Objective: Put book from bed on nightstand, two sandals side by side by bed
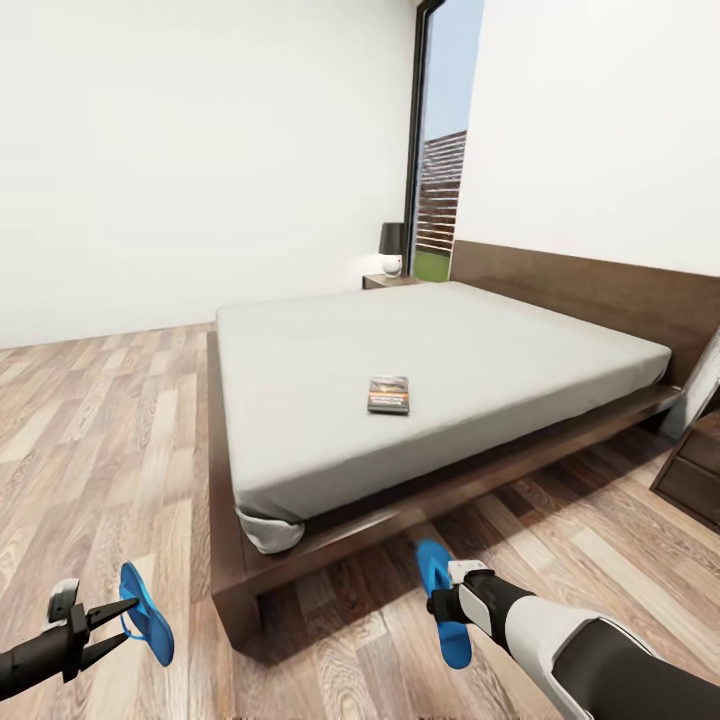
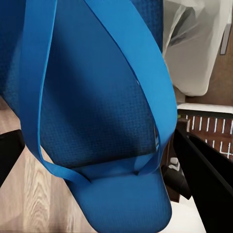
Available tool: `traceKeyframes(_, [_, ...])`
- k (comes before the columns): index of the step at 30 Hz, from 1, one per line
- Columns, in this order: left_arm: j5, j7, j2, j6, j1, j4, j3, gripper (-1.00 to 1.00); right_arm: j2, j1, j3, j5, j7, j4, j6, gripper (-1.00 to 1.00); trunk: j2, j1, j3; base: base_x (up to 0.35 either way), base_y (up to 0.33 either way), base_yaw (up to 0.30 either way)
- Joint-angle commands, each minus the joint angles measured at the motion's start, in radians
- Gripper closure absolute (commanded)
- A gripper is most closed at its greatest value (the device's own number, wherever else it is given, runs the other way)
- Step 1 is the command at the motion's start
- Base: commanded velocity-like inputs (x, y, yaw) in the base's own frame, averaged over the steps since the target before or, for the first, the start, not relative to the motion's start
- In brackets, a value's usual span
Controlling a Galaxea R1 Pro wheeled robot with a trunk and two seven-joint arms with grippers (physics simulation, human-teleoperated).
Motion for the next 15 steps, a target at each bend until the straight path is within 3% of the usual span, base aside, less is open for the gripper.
traceKeyframes(1, [0.005, -0.002, 0.000, 0.008, -0.001, 0.000, -0.002, 1.00, 0.001, -0.001, 0.009, -0.009, 0.003, 0.002, 0.001, 1.00, 0.000, 0.000, -0.001, -0.131, -0.135, 0.000])
traceKeyframes(11, [0.004, -0.002, 0.000, 0.008, -0.001, 0.000, -0.002, 1.00, 0.001, -0.001, 0.009, -0.010, 0.003, 0.002, -0.002, 1.00, 0.000, 0.000, -0.001, -0.054, -0.057, 0.003])
traceKeyframes(15, [0.005, -0.002, 0.000, 0.008, -0.001, 0.000, -0.002, 1.00, 0.001, -0.001, 0.008, -0.009, 0.003, 0.002, -0.004, 1.00, 0.000, 0.000, -0.002, -0.003, -0.003, 0.163])
